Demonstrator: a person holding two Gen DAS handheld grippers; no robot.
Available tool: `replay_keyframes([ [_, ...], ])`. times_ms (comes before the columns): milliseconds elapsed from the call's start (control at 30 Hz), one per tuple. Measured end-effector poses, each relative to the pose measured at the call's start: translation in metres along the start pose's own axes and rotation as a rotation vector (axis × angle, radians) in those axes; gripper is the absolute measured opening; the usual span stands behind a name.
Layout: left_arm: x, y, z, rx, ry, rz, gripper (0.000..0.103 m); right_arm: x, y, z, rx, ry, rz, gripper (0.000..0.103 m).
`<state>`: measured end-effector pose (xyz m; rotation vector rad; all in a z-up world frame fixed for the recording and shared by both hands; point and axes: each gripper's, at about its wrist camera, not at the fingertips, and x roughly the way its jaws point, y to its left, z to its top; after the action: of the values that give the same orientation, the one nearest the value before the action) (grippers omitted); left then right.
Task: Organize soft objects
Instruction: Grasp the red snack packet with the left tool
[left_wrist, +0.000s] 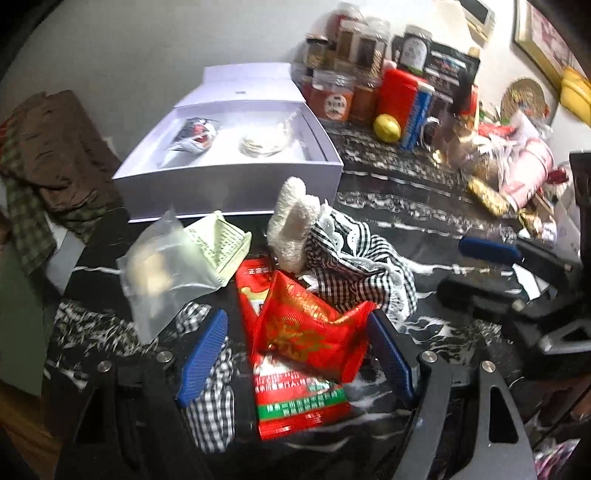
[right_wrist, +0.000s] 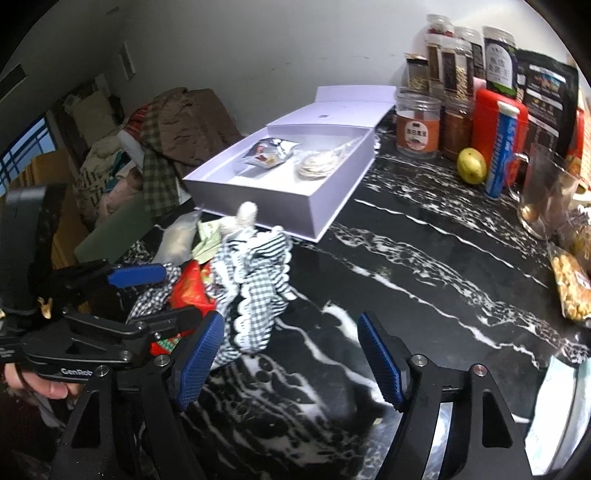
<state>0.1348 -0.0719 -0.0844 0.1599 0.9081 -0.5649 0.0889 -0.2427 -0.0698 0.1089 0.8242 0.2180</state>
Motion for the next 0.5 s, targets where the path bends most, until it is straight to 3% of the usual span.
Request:
replay_keyframes([
  [167, 0.02, 0.004, 0.001, -0.029, 0.054, -0.075, 0.075, 0.007, -0.016, 0.003, 0.043, 0.019, 0.002, 0.076],
  [300, 0.022, -0.002, -0.001, 0.027, 0.033, -0.02, 0.061, 0.007, -0.018, 0.003, 0.048, 0.017, 0.0, 0.076],
  [367, 0.018, -0.005, -0.003, 0.049, 0.011, -0.018, 0.043, 0.005, -0.017, 0.002, 0.042, 0.013, -0.004, 0.076],
  [500, 0.014, -0.01, -0.003, 0.055, 0.006, 0.005, 0.04, -0.001, -0.016, 0.0, 0.048, -0.001, 0.002, 0.076],
])
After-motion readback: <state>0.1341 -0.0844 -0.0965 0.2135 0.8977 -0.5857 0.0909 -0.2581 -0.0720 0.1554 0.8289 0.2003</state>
